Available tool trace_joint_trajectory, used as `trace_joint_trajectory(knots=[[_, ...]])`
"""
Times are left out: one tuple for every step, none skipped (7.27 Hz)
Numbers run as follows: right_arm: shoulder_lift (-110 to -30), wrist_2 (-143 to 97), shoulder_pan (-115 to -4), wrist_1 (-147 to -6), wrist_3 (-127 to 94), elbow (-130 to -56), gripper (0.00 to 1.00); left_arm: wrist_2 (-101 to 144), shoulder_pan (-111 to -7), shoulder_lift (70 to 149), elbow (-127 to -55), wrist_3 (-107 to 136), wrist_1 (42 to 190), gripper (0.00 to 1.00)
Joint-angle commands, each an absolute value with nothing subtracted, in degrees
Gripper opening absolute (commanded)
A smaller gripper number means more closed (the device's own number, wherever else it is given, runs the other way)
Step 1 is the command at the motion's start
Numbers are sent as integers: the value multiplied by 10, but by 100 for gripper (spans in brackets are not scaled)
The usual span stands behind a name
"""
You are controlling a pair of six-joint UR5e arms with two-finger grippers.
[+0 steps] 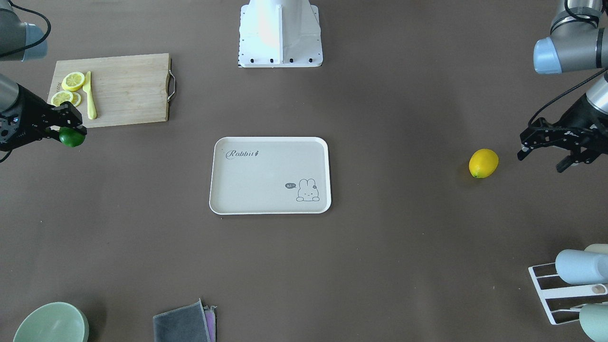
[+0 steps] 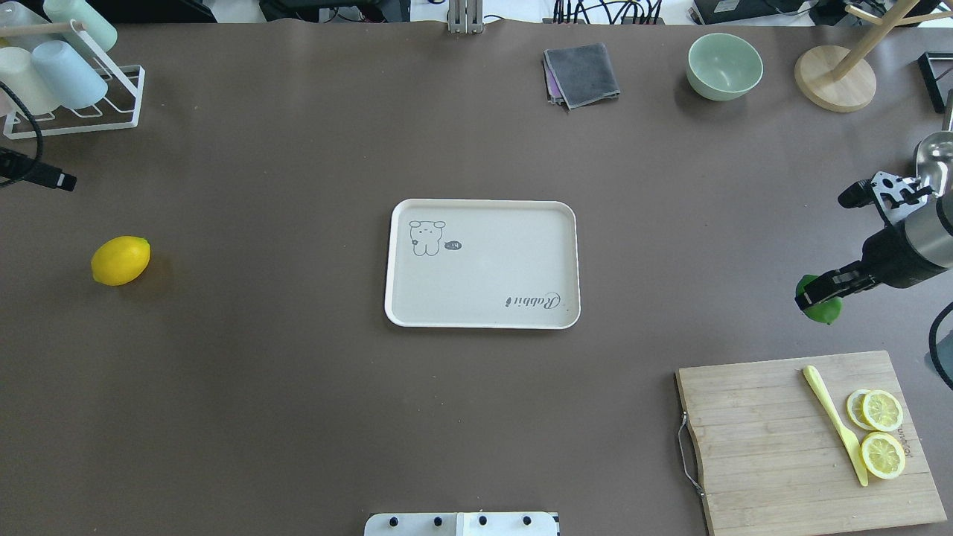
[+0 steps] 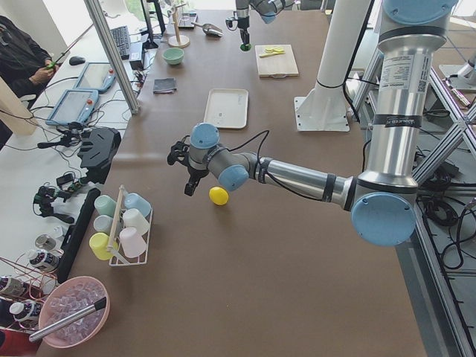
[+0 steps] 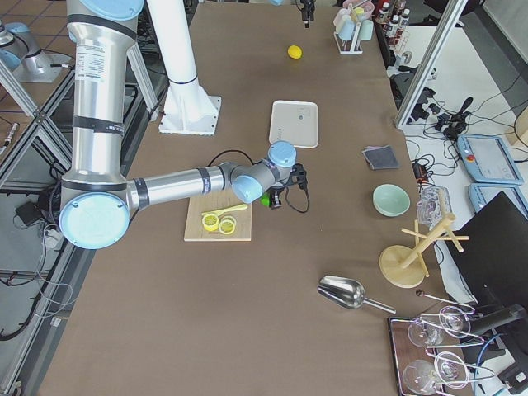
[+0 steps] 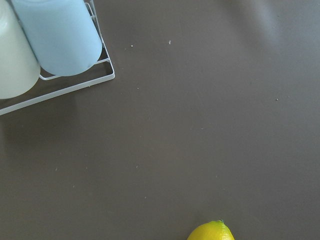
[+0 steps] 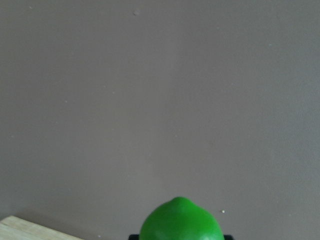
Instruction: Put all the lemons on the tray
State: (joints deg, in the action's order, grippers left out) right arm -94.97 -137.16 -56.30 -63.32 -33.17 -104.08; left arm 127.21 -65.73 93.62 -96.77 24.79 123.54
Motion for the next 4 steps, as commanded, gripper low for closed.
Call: trace_joint_trajectory(knots=[[-918, -1389, -579, -635, -393, -1067, 0, 1252, -613, 926, -963, 178, 1304, 98], [-892, -1386, -577, -635, -434, -1064, 0, 1251, -589, 923, -949, 148, 1314, 98], [-869, -1383, -573, -635, -460, -1062, 0, 1236, -574, 924, -924, 138, 1345, 98], [-852, -1375, -562, -635, -491, -1061, 0, 1213, -548, 930, -885, 136, 1396, 98]])
